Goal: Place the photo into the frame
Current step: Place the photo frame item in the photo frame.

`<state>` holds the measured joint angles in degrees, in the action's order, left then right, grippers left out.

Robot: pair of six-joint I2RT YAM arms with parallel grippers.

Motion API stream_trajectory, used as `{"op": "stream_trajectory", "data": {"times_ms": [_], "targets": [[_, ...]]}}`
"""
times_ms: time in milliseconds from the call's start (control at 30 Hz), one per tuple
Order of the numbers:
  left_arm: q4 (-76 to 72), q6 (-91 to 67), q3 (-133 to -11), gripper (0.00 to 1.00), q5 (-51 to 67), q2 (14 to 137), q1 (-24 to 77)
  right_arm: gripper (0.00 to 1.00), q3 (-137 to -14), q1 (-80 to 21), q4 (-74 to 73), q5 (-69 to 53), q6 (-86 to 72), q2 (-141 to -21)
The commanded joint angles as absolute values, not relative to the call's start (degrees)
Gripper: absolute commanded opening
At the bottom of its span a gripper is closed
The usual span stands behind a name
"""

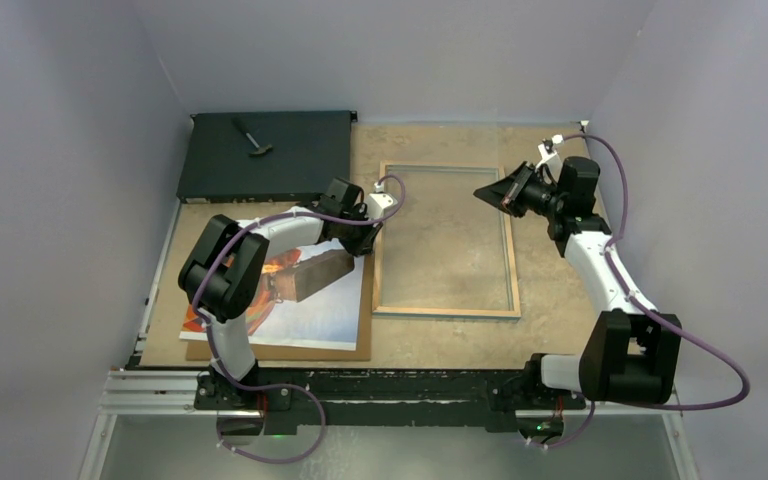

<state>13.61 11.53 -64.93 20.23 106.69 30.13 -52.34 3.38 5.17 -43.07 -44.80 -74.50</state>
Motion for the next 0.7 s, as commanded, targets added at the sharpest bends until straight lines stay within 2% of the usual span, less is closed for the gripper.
{"op": "stream_trajectory", "data": {"times_ms": [0,667], "targets": [[16.14,10.63,-65.23,0.13,22.27,106.95,29.98,0.0,-51.63,3.16,8.19,-44.45,-43.87,-74.16],[16.02,11.0,-65.09,0.08,22.24,107.27,30.06,0.0,-52.61,3.08,6.67,-44.33,-38.7,-81.43]]}}
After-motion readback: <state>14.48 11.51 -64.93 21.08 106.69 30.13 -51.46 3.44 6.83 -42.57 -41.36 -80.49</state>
